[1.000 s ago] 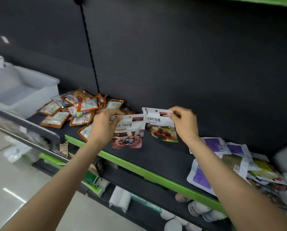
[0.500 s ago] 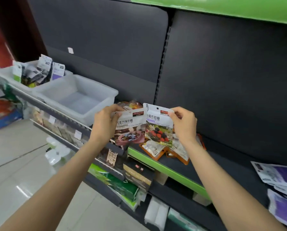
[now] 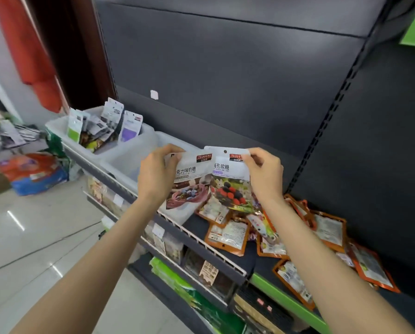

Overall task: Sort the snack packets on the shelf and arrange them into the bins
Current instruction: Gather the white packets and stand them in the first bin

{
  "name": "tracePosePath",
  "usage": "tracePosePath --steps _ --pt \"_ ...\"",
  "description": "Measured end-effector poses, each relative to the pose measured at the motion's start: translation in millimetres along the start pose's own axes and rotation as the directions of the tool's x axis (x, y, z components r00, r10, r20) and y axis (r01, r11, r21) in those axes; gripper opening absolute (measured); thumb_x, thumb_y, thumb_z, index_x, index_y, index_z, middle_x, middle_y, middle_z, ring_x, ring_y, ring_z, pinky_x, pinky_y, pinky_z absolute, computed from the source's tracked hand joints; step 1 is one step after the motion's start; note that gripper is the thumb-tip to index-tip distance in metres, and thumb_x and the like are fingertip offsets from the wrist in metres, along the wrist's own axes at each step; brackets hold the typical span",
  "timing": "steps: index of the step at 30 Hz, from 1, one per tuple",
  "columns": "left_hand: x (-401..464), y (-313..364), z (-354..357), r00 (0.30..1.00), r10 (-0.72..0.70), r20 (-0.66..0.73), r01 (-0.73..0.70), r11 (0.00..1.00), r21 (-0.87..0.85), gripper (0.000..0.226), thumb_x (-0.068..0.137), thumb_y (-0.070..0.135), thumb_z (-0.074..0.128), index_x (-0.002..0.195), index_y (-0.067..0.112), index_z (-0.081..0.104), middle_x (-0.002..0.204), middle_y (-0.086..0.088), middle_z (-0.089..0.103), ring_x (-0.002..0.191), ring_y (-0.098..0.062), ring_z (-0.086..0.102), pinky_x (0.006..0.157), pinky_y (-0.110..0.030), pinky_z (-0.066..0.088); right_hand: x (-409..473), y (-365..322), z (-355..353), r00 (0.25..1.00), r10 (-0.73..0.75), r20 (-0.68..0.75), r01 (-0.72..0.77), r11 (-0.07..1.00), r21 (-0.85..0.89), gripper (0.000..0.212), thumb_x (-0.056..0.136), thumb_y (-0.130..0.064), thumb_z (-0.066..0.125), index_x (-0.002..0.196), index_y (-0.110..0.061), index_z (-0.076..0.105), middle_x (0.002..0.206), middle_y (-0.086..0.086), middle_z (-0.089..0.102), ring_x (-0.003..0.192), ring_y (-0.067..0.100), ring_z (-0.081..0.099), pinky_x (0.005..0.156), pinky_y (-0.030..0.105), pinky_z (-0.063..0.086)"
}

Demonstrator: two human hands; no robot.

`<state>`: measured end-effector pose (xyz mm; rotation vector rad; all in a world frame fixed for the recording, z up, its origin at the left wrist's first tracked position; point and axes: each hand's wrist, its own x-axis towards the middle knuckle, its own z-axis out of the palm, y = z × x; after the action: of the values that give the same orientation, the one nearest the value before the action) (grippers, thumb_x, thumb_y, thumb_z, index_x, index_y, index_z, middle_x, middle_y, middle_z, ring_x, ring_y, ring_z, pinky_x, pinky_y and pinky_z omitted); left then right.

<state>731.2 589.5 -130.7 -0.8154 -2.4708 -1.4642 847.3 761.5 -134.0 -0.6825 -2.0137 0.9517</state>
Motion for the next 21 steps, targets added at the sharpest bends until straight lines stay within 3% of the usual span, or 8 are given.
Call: tracePosePath --steps 3,9,12,15,18,21 --pt "40.0 -20.2 -12.0 0.999 -0.009 -0.032 0.009 1.0 0.007 0.015 0.096 0.02 0.051 0.094 0.025 0.064 0.094 0.004 0.065 0.084 -0.021 0.058 0.071 -0.035 0.049 27.9 -8.1 41.1 0.999 0.015 0.036 -0.016 0.999 0.037 0.017 0.092 -0.015 0.056 0.098 -0.009 0.07 0.096 -0.002 0.07 0.091 0.013 0.063 0.084 0.031 0.049" --pt "103.1 -71.2 -31.7 0.997 -0.041 -0.06 0.043 0.999 0.028 0.014 0.096 0.022 0.051 0.096 0.025 0.065 0.099 0.002 0.065 0.086 -0.023 0.061 0.067 -0.038 0.053 66.8 -15.0 118.9 0.992 0.045 0.115 -0.045 0.999 0.003 0.013 0.093 -0.021 0.055 0.095 -0.014 0.066 0.095 0.003 0.068 0.094 0.023 0.06 0.083 0.038 0.049" --pt "127.2 -99.3 -43.0 0.998 -0.049 -0.05 0.05 0.999 0.008 0.014 0.097 0.019 0.05 0.095 0.024 0.063 0.098 0.0 0.067 0.084 -0.021 0.062 0.066 -0.037 0.054 79.9 -24.3 155.1 0.99 0.047 0.137 -0.049 0.999 0.01 0.012 0.093 -0.019 0.055 0.093 -0.013 0.066 0.091 0.002 0.067 0.089 0.021 0.06 0.078 0.035 0.048" --pt "156.9 -126.7 -61.1 0.996 -0.057 -0.063 0.055 0.998 -0.034 0.015 0.096 0.016 0.05 0.092 0.024 0.063 0.091 0.002 0.065 0.08 -0.017 0.06 0.06 -0.024 0.046 92.1 -41.7 193.9 0.991 0.027 0.131 -0.029 1.0 0.012 0.013 0.093 -0.016 0.055 0.091 -0.01 0.066 0.085 -0.002 0.065 0.081 0.016 0.06 0.07 0.027 0.044" --pt "192.1 -155.9 -83.4 0.995 -0.062 -0.077 0.057 0.996 -0.069 0.015 0.096 0.015 0.05 0.091 0.024 0.062 0.087 0.003 0.064 0.077 -0.016 0.06 0.059 -0.025 0.048 106.3 -57.9 238.7 0.995 0.028 0.099 -0.028 1.0 -0.004 0.013 0.093 -0.015 0.055 0.091 -0.008 0.066 0.083 -0.003 0.065 0.077 0.013 0.058 0.064 0.022 0.04" --pt "231.4 -188.6 -109.3 0.997 -0.041 -0.065 0.034 0.993 -0.115 0.016 0.096 0.014 0.051 0.089 0.025 0.06 0.087 0.003 0.063 0.075 -0.016 0.058 0.058 -0.021 0.044 119.6 -78.4 287.5 0.999 0.041 0.016 -0.041 0.999 -0.013 0.013 0.093 -0.014 0.055 0.091 -0.007 0.067 0.084 0.001 0.067 0.076 0.014 0.058 0.066 0.024 0.041"
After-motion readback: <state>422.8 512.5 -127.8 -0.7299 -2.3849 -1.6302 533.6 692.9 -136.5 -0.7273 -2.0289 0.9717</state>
